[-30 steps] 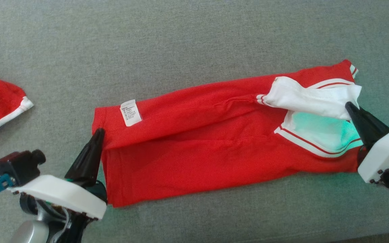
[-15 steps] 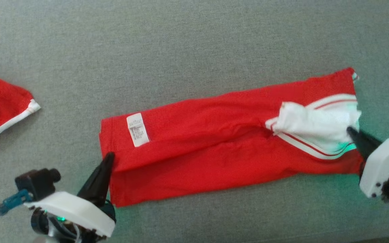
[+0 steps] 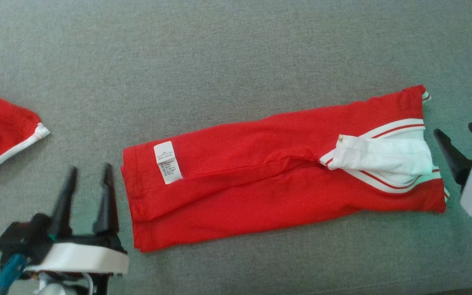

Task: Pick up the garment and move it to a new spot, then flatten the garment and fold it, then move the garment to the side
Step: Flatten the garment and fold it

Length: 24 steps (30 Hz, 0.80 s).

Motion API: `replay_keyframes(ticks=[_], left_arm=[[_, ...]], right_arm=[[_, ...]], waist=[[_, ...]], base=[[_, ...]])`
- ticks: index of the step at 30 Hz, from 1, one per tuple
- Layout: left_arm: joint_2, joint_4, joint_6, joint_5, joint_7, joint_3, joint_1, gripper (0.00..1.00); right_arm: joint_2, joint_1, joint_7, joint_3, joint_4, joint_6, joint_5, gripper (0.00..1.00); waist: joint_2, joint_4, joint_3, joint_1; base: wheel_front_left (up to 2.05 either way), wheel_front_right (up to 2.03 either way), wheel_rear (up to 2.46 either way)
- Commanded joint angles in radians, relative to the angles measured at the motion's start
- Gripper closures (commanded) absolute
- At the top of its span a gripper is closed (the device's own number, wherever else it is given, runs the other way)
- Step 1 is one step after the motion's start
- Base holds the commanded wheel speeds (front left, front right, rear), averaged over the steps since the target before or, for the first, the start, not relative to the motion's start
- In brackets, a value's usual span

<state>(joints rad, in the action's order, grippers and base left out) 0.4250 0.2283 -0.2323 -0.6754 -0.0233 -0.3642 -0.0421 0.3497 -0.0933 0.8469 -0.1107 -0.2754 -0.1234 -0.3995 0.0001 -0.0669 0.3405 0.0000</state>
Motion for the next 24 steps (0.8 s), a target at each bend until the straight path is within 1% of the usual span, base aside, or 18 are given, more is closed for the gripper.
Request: replay_keyframes(ticks=[1,4,5,7,8,10,13,16,20,21,22,24], left_arm=[[-0.009,0.033,-0.03,0.054,0.089,0.063,0.049,0.0],[-0.046,0.014,-0.058,0.136,0.214,0.058,0.062,0.0],[-0.076,-0.006,-0.06,0.173,0.255,0.044,0.075,0.0],[-0.107,-0.024,-0.057,0.204,0.274,0.033,0.082,0.0],[-0.107,-0.024,-0.057,0.204,0.274,0.033,0.082,0.0],[-0.136,-0.038,-0.049,0.232,0.282,0.031,0.084,0.0],[-0.184,-0.038,-0.028,0.268,0.284,0.05,0.091,0.0],[-0.233,-0.041,0.009,0.301,0.285,0.071,0.098,0.0],[-0.284,-0.045,0.062,0.348,0.285,0.106,0.107,0.0],[-0.294,-0.046,0.074,0.358,0.285,0.118,0.106,0.0],[-0.303,-0.048,0.086,0.367,0.285,0.131,0.103,0.0],[-0.316,-0.059,0.109,0.385,0.285,0.154,0.096,0.0]], right_arm=[[-0.002,-0.033,0.014,0.009,-0.009,-0.007,0.019,0.0],[-0.028,-0.059,0.03,0.034,0.068,-0.007,0.06,0.0],[-0.037,-0.072,0.037,0.049,0.124,-0.007,0.092,0.0],[-0.037,-0.079,0.044,0.063,0.17,-0.007,0.115,0.0],[-0.037,-0.079,0.044,0.063,0.17,-0.007,0.115,0.0],[-0.039,-0.087,0.056,0.069,0.204,-0.007,0.119,0.0],[-0.058,-0.109,0.078,0.052,0.255,-0.007,0.118,0.0],[-0.078,-0.136,0.099,0.02,0.307,-0.007,0.161,0.0],[-0.101,-0.139,0.157,0.022,0.349,-0.007,0.13,0.0],[-0.104,-0.136,0.175,0.028,0.349,-0.007,0.11,0.09],[-0.108,-0.135,0.187,0.028,0.344,-0.007,0.089,1.0],[-0.114,-0.135,0.205,0.028,0.331,-0.007,0.046,1.0]], waist=[[-0.0001,0.003,0.005,0.0],[-0.0001,0.011,0.015,0.0],[-0.0001,0.023,0.023,0.0],[-0.0001,0.038,0.028,0.0],[-0.0001,0.038,0.028,0.0],[-0.0001,0.051,0.036,0.0],[-0.0001,0.068,0.05,0.0],[-0.0001,0.091,0.062,0.0],[-0.0001,0.119,0.064,0.0],[-0.0001,0.123,0.063,0.0],[-0.0001,0.126,0.06,0.0],[-0.0001,0.127,0.05,0.0]], base=[[0.0,0.0,0.0],[0.0,0.0,0.0],[0.0,0.0,0.0],[0.0,0.0,0.0],[0.0,0.0,0.0],[0.0,0.0,0.0],[0.0,0.0,0.0],[0.0,0.0,0.0],[0.0,0.0,0.0],[0.0,0.0,0.0],[0.0,0.0,0.0],[0.0,0.0,0.0]])
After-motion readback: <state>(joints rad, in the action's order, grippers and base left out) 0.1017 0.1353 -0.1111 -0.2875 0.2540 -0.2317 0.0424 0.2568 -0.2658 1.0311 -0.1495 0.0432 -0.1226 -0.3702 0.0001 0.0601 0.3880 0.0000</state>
